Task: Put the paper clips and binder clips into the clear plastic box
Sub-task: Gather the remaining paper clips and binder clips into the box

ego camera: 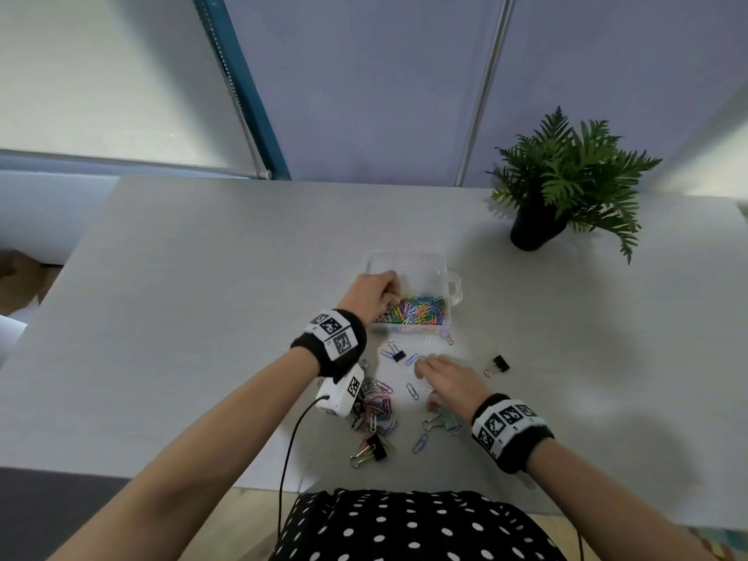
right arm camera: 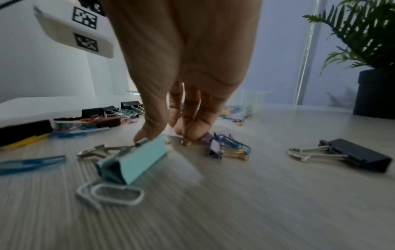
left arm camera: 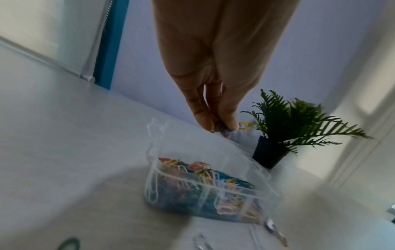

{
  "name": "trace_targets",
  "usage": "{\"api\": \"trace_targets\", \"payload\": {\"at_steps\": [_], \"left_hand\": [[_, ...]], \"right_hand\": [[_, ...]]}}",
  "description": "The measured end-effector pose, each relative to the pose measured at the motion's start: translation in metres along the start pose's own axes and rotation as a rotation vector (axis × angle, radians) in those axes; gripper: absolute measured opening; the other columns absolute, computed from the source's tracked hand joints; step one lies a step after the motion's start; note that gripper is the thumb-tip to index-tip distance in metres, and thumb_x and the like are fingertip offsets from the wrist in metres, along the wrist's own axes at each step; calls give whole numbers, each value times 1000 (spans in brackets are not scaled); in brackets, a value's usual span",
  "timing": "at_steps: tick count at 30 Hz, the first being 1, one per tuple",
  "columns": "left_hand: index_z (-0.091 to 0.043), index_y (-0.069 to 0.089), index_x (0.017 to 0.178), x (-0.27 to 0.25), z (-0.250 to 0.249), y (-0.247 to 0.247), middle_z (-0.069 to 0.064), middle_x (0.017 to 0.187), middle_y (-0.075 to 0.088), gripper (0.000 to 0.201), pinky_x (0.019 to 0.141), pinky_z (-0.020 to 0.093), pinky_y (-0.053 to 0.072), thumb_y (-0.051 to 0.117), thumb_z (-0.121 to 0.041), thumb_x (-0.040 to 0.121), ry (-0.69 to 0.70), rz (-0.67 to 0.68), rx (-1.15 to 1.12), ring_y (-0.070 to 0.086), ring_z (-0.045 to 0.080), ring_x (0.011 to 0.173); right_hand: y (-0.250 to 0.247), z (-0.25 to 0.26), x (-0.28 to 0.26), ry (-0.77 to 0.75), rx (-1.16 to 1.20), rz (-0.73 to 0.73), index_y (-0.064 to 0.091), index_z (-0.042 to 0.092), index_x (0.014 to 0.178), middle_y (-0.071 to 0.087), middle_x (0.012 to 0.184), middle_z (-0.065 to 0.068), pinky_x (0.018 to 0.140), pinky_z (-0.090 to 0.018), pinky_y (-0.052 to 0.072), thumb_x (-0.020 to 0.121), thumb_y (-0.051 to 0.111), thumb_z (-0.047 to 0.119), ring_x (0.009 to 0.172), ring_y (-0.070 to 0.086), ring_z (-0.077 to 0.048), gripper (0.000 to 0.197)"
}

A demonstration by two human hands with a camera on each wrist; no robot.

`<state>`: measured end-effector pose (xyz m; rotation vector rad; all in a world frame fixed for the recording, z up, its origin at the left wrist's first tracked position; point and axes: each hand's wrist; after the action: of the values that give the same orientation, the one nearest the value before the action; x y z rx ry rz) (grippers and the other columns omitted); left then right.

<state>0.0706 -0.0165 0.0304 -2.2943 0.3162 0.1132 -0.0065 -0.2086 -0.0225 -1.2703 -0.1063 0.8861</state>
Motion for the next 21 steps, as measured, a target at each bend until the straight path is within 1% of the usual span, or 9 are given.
{"api": "trace_targets", "payload": {"at_steps": [2, 4, 5, 7, 10, 13, 16, 19, 21], "left_hand": [[-4, 59, 89, 10, 3, -3, 9, 87, 71, 8, 82, 27, 52, 54, 0, 86, -34, -11, 47, 66, 19, 83], [-4, 61, 89, 16, 8, 0, 11, 90, 71, 12, 84, 30, 52, 51, 2, 87, -65, 23, 114, 67, 22, 86], [-3, 63, 90, 17, 10, 2, 12, 91, 71, 15, 86, 30, 52, 50, 3, 87, -75, 55, 144, 67, 22, 88], [-3, 66, 93, 16, 14, 8, 13, 96, 71, 21, 90, 32, 51, 47, 4, 88, -91, 115, 179, 66, 22, 92], [-2, 66, 99, 10, 15, 11, 12, 103, 69, 24, 93, 32, 51, 45, 4, 89, -74, 90, 173, 65, 23, 94], [-6, 65, 102, -2, 7, 14, 11, 105, 67, 22, 90, 34, 51, 49, 1, 89, 82, 7, 211, 63, 23, 94], [-9, 63, 98, -21, 0, 33, 8, 101, 65, 18, 84, 33, 51, 55, 0, 85, 219, 93, 319, 61, 22, 90], [-11, 60, 92, -35, 5, 55, 6, 96, 61, 18, 78, 38, 54, 59, 2, 80, 138, 129, 353, 61, 23, 83], [-10, 58, 99, -42, 9, 59, 8, 104, 59, 21, 83, 41, 54, 56, 0, 81, 62, 148, 368, 59, 26, 93]], "right_hand": [[0, 0, 1, -19, 8, -20, 48, 8, 95, 53, 108, -7, 71, -32, 40, 79, 61, 6, 101, 47, -23, 21], [1, -3, 1, -15, 50, -10, 44, 14, 81, 55, 102, -8, 71, -34, 42, 79, 60, 4, 98, 50, -24, 18], [2, -4, 1, -11, 62, -1, 44, 15, 79, 55, 102, -8, 73, -35, 43, 79, 59, 6, 99, 50, -23, 18], [1, -4, -1, -16, 27, 9, 50, 12, 84, 55, 105, -7, 74, -35, 43, 82, 57, 11, 102, 48, -22, 7], [0, -4, -4, -45, -9, 22, 54, 6, 92, 55, 106, -9, 75, -34, 41, 86, 51, 12, 103, 48, -23, 9], [-1, -5, -3, -71, -12, 18, 54, 4, 91, 57, 102, -13, 71, -34, 39, 84, 47, 6, 100, 50, -27, 10], [-5, -2, 1, -54, -38, -11, 53, 3, 92, 56, 103, -14, 67, -32, 35, 79, 45, -5, 99, 49, -26, 18], [-8, 1, 5, -26, -66, -37, 53, 3, 94, 56, 103, -15, 65, -29, 28, 76, 45, -11, 98, 50, -26, 24], [-9, 1, 6, -13, -53, -30, 53, 3, 93, 58, 101, -15, 66, -28, 29, 76, 48, -9, 97, 50, -27, 21]]}}
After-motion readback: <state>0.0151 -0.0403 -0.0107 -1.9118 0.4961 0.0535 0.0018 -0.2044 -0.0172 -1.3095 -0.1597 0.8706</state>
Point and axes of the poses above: each hand's wrist, its own x-axis towards the middle knuckle, its own y-axis out of the palm, z = x × y
